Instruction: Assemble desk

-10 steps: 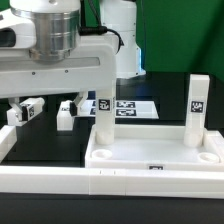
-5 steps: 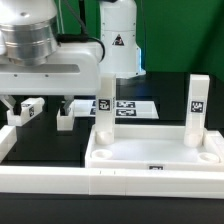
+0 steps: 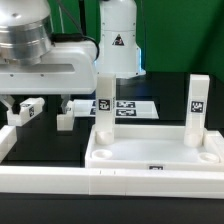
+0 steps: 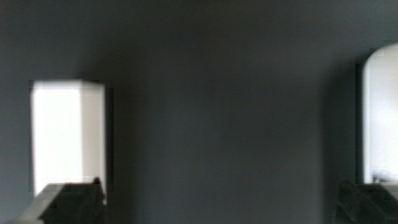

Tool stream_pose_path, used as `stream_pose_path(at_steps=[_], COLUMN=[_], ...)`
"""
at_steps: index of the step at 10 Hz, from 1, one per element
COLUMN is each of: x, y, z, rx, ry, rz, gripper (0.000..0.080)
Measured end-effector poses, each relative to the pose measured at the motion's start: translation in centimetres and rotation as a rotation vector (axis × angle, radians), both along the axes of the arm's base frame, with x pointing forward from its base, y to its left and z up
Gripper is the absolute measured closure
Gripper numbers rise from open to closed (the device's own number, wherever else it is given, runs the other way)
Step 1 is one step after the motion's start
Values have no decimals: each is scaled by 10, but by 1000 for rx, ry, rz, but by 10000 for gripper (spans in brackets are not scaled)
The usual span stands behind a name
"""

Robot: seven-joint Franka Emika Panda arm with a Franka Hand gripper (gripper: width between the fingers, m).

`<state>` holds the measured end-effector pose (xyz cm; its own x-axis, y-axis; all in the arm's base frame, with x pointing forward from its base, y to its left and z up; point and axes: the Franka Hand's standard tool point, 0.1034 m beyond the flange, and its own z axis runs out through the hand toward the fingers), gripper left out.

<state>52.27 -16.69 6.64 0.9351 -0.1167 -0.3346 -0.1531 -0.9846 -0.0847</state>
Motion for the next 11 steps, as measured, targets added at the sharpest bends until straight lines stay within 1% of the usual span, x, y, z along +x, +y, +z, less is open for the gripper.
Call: stream_pose_path(at_steps=[1,2,3,5,6,7,8,9,10,11], x=[-6,-16,-25,-24,-28,-33,-29,-33,-42,-47], y=[-10,-10,-7,-6,-4,-1,-4,0,6,9], z=[1,-3,-7,-7,-8,-6,-4,-7,-11,-14], rx=[13,24,40,44,58,94,116,135,156,171], ry=[20,35,54,69,97,169,219,269,322,374], rz=[-33,-56,-81,-72,-72,-71,-71,-66,-66,-71], gripper=[151,151,151,151,151,151,151,151,151,151])
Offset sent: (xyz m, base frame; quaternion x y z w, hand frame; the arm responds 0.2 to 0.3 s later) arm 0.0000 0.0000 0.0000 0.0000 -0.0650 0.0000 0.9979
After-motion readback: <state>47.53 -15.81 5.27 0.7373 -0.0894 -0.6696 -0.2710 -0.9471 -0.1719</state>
